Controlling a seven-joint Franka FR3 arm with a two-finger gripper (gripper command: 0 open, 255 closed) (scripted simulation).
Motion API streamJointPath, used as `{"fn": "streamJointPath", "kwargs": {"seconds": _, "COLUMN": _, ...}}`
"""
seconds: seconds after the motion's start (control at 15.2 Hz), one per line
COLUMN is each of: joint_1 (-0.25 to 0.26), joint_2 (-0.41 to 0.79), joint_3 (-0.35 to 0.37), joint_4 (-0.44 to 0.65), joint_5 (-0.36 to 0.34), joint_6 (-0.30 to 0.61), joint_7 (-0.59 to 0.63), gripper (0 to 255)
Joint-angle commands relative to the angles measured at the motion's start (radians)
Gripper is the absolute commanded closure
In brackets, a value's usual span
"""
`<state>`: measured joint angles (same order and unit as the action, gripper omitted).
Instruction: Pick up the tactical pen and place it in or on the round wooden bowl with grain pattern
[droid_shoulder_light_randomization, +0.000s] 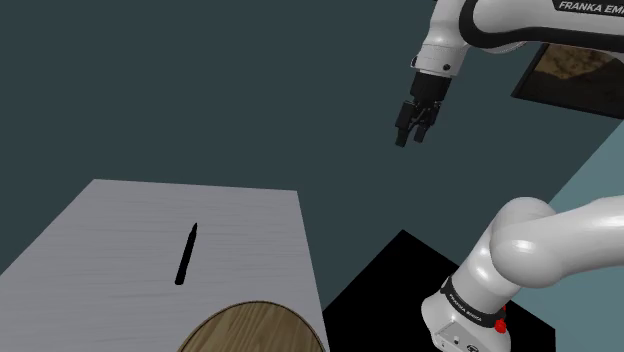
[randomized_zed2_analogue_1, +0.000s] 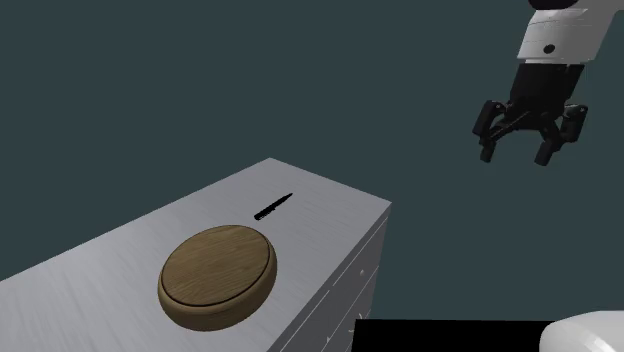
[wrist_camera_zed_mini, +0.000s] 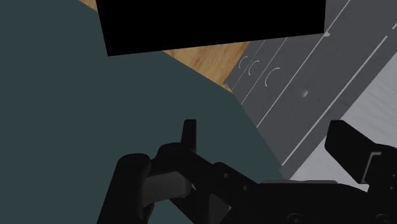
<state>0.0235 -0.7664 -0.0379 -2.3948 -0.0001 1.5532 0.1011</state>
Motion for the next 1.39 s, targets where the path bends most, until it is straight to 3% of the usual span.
{"fn": "streamJointPath", "kwargs": {"seconds": 0.0, "joint_1": 0.0, "joint_2": 0.0, "joint_3": 0.0, "joint_4": 0.0, "joint_5": 0.0, "joint_6": 0.0, "joint_7": 0.0, "gripper": 0}}
{"fn": "streamJointPath", "kwargs": {"seconds": 0.79, "joint_1": 0.058, "joint_2": 0.178, "joint_3": 0.243, "joint_4": -0.028, "joint_5": 0.199, "joint_6": 0.224, "joint_7": 0.364, "gripper": 0}}
{"fn": "streamJointPath", "kwargs": {"seconds": 1.32, "joint_1": 0.073, "joint_2": 0.408, "joint_3": 0.393, "joint_4": 0.067, "joint_5": 0.254, "joint_6": 0.388, "joint_7": 0.598, "gripper": 0}}
